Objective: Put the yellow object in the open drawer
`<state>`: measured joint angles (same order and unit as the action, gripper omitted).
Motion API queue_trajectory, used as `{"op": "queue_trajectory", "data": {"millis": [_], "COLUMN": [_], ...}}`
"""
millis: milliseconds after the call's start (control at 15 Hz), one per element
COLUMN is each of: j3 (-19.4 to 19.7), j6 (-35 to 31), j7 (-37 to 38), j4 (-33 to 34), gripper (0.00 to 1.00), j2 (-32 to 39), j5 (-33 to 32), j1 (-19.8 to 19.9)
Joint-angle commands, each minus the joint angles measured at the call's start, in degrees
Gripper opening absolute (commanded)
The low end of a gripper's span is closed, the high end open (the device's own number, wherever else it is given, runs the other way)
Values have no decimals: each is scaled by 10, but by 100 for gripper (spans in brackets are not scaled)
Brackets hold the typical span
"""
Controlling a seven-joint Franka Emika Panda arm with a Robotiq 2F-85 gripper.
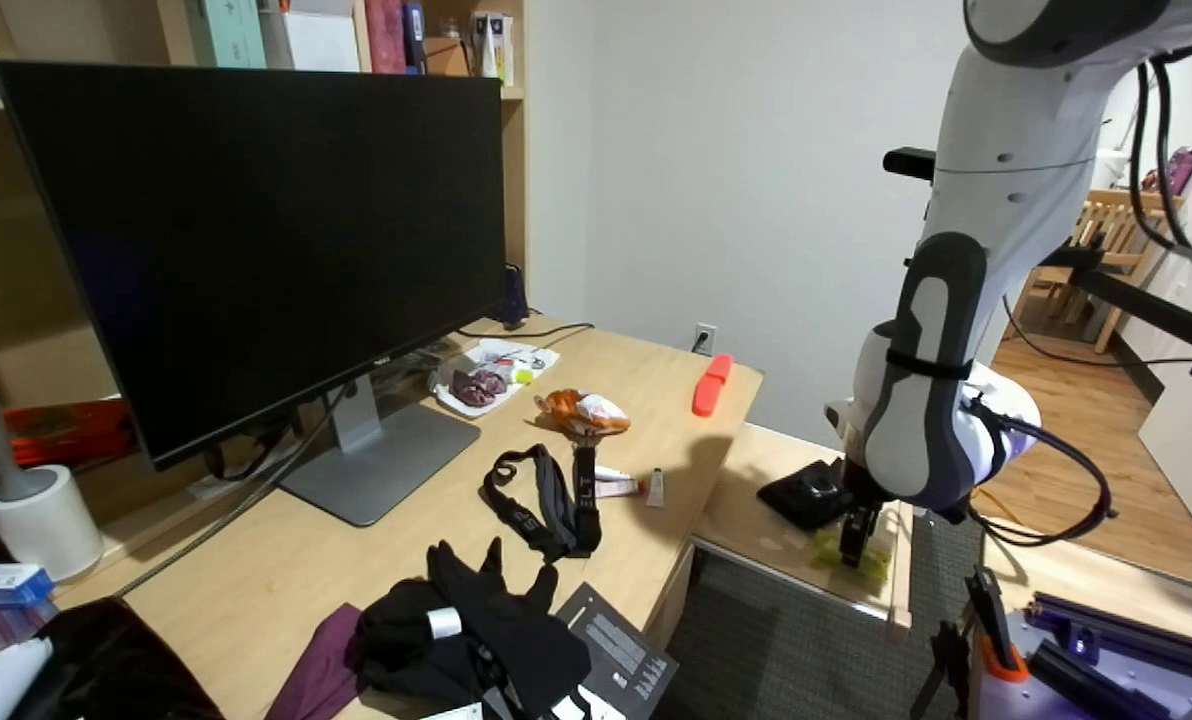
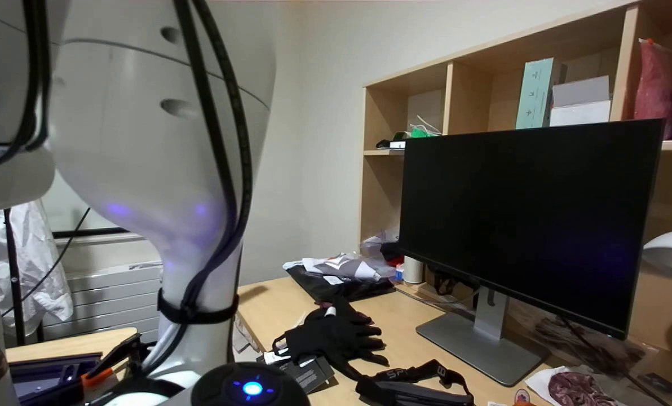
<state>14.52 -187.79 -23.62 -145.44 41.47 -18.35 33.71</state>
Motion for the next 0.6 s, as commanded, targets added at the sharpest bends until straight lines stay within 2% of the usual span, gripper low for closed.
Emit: {"op": "queue_trajectory", "data": {"millis": [0, 333, 533], "j3": [-22, -57, -72], "j6": [-6, 14, 32], "j7": [-1, 25, 66], "j4": [-4, -19, -22], "gripper": [98, 100, 100], "j2": [-11, -47, -73], "j5": [-7, 7, 32], "j1": [35, 35, 0]}}
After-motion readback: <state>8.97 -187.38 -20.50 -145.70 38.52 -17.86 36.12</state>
